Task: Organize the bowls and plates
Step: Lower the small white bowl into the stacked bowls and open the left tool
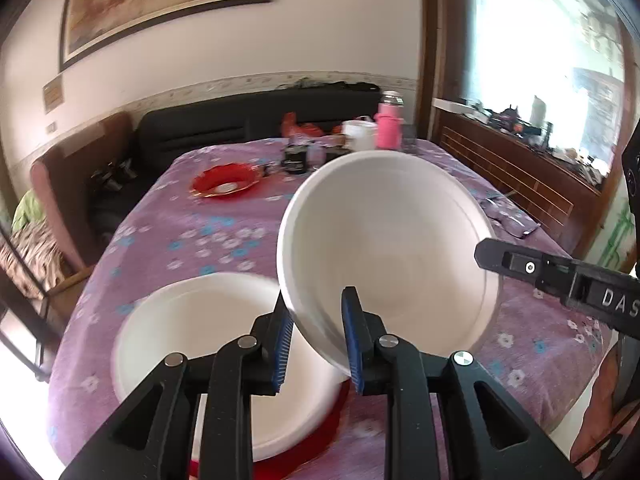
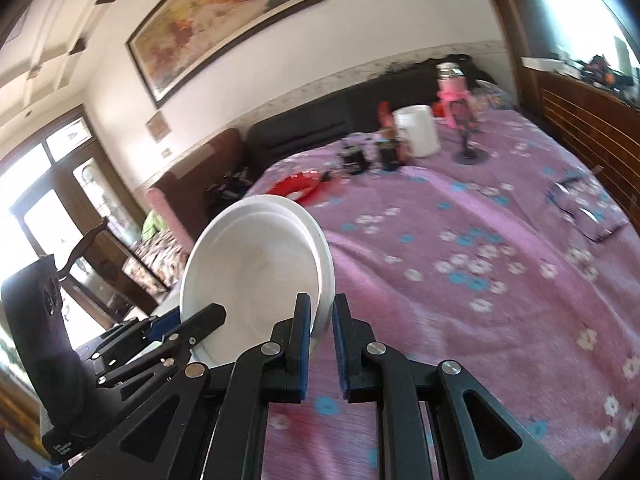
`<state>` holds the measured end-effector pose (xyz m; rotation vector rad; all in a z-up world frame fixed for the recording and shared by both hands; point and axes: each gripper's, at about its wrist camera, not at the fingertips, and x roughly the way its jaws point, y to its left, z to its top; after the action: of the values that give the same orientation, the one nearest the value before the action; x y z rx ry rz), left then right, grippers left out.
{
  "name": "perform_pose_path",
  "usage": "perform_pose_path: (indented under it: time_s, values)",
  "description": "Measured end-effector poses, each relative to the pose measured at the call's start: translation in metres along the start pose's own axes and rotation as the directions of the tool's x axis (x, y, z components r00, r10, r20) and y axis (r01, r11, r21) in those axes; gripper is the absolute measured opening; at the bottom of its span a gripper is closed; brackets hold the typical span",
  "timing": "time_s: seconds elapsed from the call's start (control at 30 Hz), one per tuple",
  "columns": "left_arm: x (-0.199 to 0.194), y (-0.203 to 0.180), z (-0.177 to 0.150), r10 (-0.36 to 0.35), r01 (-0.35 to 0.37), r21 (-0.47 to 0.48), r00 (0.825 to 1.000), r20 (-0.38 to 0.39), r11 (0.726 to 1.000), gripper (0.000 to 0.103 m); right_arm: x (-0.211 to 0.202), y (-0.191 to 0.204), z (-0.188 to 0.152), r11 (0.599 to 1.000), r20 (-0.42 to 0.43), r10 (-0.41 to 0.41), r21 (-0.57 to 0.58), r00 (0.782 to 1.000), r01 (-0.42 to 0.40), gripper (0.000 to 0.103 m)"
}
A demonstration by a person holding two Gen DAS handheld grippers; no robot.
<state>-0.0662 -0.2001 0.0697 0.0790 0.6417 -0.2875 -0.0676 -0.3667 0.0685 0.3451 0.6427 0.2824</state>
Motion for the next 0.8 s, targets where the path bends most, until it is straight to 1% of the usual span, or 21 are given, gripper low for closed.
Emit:
perform_pose_path:
  time_s: [0.07, 0.2, 0.33, 0.4, 0.5, 0.8]
  values:
    - [-0.006, 0.016, -0.002, 0.018, -0.018, -0.025, 1.000, -0.003, 1.000, 0.023, 0.009, 0.015, 0.002, 0.999, -0.010, 0.024, -0.024, 1.000, -0.024, 0.014]
    - [-0.015, 0.045, -0.010, 0.079, -0.079, -0.058, 0.997, -0.004, 0.995, 0.023, 0.032, 0.042, 0.001, 0.996, -0.045, 0.066, -0.062, 0.997, -0.069, 0.014]
    - [-0.014, 0.067, -0.018, 0.115, -0.117, -0.079, 0.993, -0.034, 0.990, 0.023, 0.053, 0.059, -0.006, 0.992, -0.087, 0.082, -0.086, 0.993, -0.089, 0.014]
    - [-0.011, 0.075, -0.024, 0.122, -0.127, -0.082, 0.991, -0.058, 0.989, 0.023, 0.062, 0.064, -0.011, 0.992, -0.104, 0.080, -0.094, 0.991, -0.089, 0.014]
    - [-0.005, 0.081, -0.030, 0.115, -0.123, -0.092, 0.990, -0.080, 0.988, 0.023, 0.073, 0.067, -0.016, 0.992, -0.128, 0.070, -0.097, 0.989, -0.083, 0.014]
    - [-0.006, 0.086, -0.033, 0.108, -0.116, -0.104, 0.991, -0.079, 0.988, 0.025, 0.089, 0.066, -0.020, 0.993, -0.156, 0.047, -0.104, 0.987, -0.063, 0.014]
